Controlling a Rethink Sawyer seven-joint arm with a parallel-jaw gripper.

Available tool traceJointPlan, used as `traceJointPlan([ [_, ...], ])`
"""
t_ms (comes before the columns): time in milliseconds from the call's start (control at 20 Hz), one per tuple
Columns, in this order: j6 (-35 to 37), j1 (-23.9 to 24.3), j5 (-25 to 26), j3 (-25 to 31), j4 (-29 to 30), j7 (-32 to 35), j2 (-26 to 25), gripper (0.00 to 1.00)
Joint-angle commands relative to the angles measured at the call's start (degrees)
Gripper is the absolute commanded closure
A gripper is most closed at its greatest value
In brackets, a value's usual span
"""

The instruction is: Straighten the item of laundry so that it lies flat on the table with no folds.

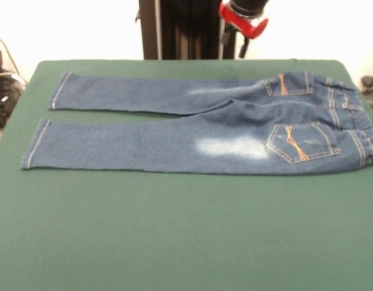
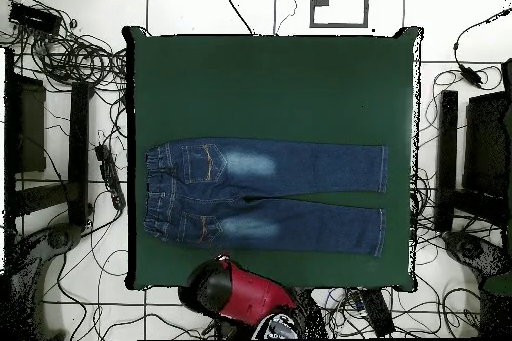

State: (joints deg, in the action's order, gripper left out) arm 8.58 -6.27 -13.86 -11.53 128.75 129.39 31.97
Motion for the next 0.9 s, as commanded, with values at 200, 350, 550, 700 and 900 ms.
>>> traceJointPlan([
  [200, -12.55, -2.78, 2.74, -0.66, -7.64, 6.75, -7.07, 0.0],
  [350, -15.09, -1.75, 4.3, 0.03, -7.49, 6.3, -6.06, 0.0],
  [550, -17.8, -1.17, 5.95, -0.25, -8.32, 5.65, -5.58, 0.0],
  [700, -20.98, 0.34, 7.04, 1.49, -8.91, 6.31, -6.62, 0.0],
  [900, -21.37, 0.71, 7.08, 2.64, -9.01, 7.04, -6.59, 0.0],
])
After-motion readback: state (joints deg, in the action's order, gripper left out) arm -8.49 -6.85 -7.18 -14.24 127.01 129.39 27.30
